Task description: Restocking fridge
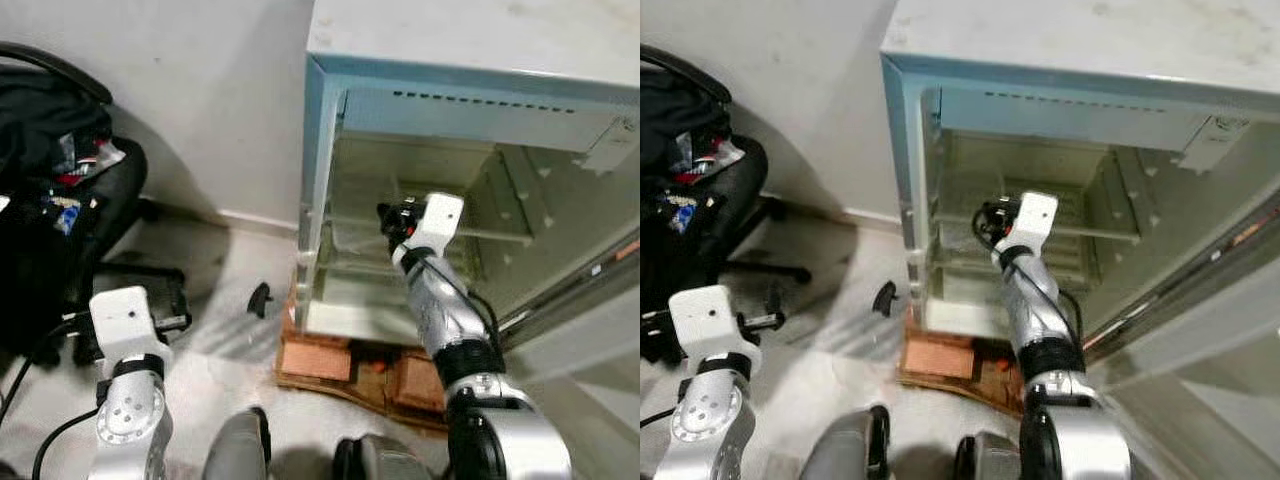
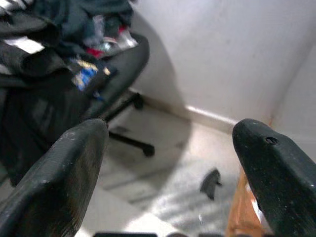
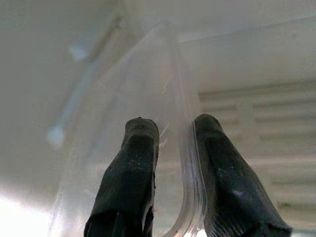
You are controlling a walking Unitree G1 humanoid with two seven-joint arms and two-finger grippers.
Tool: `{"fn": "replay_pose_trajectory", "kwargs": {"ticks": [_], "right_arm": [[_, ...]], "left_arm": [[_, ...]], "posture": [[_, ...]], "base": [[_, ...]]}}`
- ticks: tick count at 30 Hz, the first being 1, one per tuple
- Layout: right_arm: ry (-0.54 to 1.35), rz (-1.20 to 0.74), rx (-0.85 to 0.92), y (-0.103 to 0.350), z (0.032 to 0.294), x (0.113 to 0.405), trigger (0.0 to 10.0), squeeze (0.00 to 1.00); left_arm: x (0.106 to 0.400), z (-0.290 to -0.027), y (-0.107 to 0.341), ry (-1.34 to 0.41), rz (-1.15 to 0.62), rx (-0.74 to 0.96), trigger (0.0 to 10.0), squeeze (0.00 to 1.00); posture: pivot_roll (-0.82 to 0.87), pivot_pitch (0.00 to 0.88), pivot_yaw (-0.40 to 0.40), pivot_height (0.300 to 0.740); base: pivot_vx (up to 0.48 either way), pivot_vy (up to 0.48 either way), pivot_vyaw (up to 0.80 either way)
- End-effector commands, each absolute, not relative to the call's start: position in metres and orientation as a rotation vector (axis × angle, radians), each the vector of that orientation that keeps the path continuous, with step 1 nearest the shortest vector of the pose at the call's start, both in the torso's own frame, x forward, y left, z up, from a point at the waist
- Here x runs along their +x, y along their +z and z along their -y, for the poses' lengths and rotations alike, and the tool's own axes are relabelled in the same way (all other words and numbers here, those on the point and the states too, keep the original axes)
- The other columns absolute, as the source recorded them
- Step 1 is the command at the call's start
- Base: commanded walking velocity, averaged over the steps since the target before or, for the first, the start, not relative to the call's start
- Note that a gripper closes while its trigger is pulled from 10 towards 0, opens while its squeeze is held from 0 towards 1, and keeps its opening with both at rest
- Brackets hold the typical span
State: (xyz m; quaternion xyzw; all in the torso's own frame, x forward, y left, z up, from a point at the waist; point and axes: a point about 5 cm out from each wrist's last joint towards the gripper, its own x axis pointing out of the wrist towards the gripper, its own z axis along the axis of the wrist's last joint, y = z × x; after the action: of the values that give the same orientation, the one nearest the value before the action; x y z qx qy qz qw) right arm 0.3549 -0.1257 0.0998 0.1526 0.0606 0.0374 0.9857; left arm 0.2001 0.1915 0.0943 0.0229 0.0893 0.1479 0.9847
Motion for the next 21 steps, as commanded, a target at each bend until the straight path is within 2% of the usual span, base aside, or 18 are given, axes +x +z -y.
{"fn": "replay_pose_trajectory", "kwargs": {"ticks": [1, 3, 10, 13, 14, 15, 21], "right_arm": [[0.038, -0.164, 0.327, 0.093, 0.127, 0.357, 10.0, 0.00], [-0.001, -0.173, 0.358, 0.101, 0.124, 0.369, 10.0, 0.00], [-0.050, -0.176, 0.396, 0.117, 0.118, 0.383, 10.0, 0.00], [-0.062, -0.196, 0.478, 0.125, 0.112, 0.388, 10.0, 0.00], [-0.060, -0.195, 0.504, 0.127, 0.110, 0.389, 10.0, 0.54], [-0.053, -0.191, 0.537, 0.130, 0.108, 0.390, 10.0, 1.00], [-0.002, -0.190, 0.737, 0.137, 0.095, 0.394, 10.0, 1.00]], "left_arm": [[0.194, -0.189, 0.097, 0.287, -0.191, 0.042, 10.0, 0.00], [0.186, -0.187, 0.101, 0.295, -0.210, 0.049, 10.0, 0.00], [0.175, -0.189, 0.107, 0.326, -0.226, 0.053, 10.0, 0.00], [0.171, -0.191, 0.107, 0.337, -0.235, 0.057, 10.0, 0.00], [0.170, -0.191, 0.107, 0.341, -0.237, 0.058, 10.0, 0.00], [0.170, -0.191, 0.107, 0.344, -0.241, 0.056, 10.0, 0.00], [0.171, -0.187, 0.108, 0.343, -0.250, 0.050, 10.0, 0.00]], "posture": [[0.28, 0.295, -0.077, 0.740], [0.31, 0.317, -0.092, 0.740], [0.33, 0.338, -0.118, 0.740], [0.33, 0.348, -0.125, 0.740], [0.33, 0.349, -0.126, 0.740], [0.33, 0.349, -0.126, 0.740], [0.33, 0.341, -0.135, 0.740]], "base": [[0.000, 0.000, 0.00], [0.000, 0.000, 0.00], [0.000, 0.000, 0.00], [0.000, 0.000, 0.00], [0.000, 0.000, 0.00], [0.000, 0.000, 0.00], [0.000, 0.000, 0.00]]}}
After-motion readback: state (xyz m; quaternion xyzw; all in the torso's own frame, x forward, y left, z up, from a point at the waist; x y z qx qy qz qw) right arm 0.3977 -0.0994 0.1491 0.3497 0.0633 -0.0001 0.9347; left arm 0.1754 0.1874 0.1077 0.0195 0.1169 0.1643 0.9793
